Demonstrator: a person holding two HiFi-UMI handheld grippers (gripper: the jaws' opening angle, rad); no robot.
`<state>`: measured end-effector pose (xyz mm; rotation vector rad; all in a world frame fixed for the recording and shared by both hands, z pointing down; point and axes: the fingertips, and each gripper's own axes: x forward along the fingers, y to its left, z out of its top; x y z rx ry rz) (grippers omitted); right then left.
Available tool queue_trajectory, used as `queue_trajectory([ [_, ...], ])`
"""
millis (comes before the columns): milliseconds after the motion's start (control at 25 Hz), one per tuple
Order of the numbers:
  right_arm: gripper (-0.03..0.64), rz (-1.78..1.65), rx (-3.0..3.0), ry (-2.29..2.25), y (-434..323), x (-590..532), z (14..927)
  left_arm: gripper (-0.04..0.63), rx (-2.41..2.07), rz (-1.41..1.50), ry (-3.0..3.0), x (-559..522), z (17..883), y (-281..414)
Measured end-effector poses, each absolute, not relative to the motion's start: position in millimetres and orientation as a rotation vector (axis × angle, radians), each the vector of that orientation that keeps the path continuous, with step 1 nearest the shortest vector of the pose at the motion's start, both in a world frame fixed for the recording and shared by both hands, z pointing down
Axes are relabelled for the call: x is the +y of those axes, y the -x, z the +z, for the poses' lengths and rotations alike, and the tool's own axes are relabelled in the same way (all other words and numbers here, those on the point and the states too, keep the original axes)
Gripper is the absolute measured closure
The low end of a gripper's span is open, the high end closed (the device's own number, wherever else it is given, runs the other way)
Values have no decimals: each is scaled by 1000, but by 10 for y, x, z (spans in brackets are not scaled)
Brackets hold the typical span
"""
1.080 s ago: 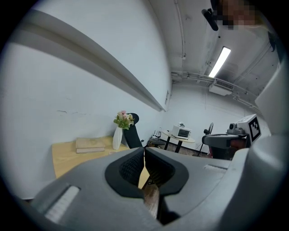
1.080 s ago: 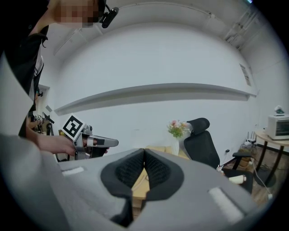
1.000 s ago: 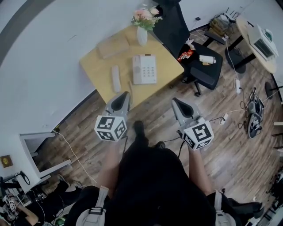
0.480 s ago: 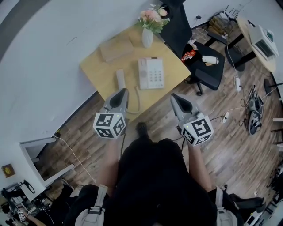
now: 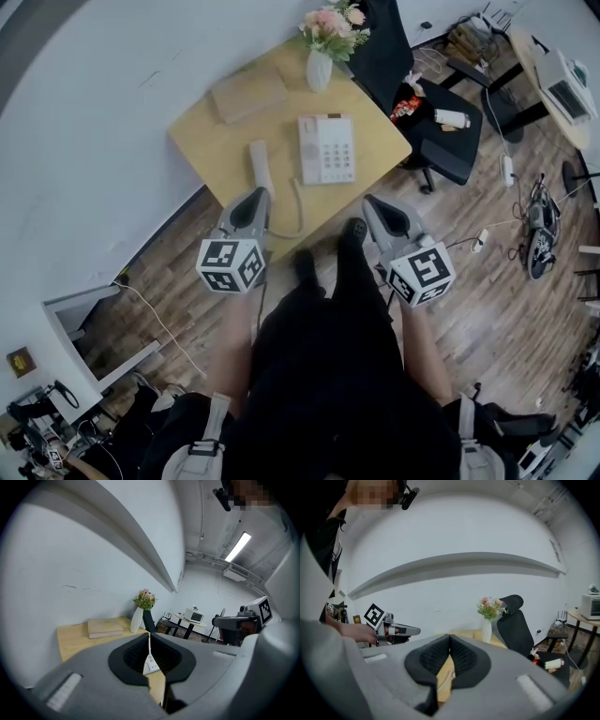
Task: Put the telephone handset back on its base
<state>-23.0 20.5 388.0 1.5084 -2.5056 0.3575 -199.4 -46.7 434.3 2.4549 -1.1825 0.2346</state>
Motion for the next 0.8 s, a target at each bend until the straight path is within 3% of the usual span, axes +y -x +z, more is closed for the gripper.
queue_trajectory([
  [800, 614, 431, -2656, -1195, 104, -956, 4088, 575, -1422, 335, -2229, -1170, 4692, 1961],
])
